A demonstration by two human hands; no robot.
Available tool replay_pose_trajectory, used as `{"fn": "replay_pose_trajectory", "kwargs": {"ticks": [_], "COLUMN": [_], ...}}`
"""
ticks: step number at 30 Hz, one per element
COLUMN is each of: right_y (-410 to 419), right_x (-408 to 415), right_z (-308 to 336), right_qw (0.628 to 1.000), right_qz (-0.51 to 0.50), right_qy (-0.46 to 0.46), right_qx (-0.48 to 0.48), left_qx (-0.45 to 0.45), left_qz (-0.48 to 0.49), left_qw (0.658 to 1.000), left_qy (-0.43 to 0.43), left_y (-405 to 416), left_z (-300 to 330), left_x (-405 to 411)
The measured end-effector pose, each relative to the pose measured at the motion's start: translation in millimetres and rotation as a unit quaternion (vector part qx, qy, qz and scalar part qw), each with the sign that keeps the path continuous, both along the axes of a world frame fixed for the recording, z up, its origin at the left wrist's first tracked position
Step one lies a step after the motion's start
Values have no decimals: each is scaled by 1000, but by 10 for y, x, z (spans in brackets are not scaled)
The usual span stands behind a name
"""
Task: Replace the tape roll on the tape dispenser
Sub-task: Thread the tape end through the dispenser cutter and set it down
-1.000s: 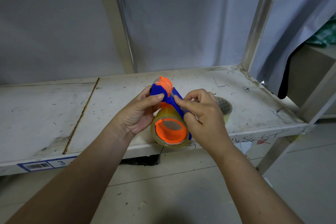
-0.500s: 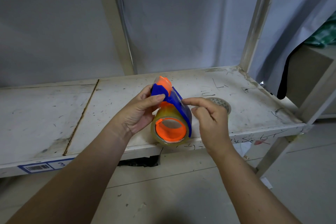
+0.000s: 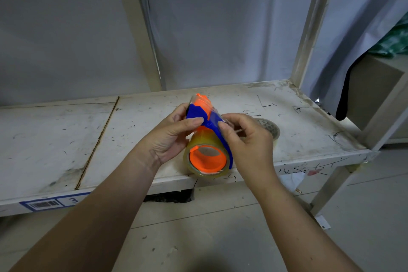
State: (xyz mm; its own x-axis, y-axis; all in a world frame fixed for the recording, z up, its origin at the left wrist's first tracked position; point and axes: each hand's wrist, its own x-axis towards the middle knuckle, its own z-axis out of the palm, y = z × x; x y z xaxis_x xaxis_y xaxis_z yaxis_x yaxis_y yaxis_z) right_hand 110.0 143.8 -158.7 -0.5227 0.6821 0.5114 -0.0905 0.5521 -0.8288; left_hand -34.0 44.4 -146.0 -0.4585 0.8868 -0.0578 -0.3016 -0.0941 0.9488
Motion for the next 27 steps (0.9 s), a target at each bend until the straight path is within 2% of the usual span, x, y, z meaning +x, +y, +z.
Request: {"fn": "replay_pose_trajectory", "kwargs": {"ticks": [4, 7, 9, 12, 16, 19, 21, 23, 27], "right_y": [18, 27, 65, 109, 148, 198, 196, 171, 195], "right_x": [11, 27, 40, 37, 71, 119, 127, 123, 113], "right_z": [95, 177, 200, 173, 202, 261, 264, 246, 279], "right_qw": [987, 930, 891, 870, 865, 873, 893, 895, 850], "right_qz": [15, 72, 90, 94, 117, 181, 194, 213, 212], "right_qy": [4, -28, -62, -107, -53, -64, -93, -97, -36], "right_qx": [-160, -359, -440, -473, -485, -449, -395, -379, -481], "left_qx": [1, 5, 7, 8, 1, -17, -31, -33, -24], "left_qz": [-2, 2, 0, -13, -38, -50, -53, -51, -41], "left_qw": [1000, 1000, 1000, 1000, 997, 993, 990, 989, 989], "left_qy": [3, 5, 6, 18, 62, 108, 131, 136, 137], "left_y": [6, 10, 13, 8, 13, 29, 31, 21, 12], "left_z": [-5, -12, -33, -46, 29, 83, 93, 90, 31], "left_x": [19, 31, 38, 41, 43, 58, 73, 72, 77]}}
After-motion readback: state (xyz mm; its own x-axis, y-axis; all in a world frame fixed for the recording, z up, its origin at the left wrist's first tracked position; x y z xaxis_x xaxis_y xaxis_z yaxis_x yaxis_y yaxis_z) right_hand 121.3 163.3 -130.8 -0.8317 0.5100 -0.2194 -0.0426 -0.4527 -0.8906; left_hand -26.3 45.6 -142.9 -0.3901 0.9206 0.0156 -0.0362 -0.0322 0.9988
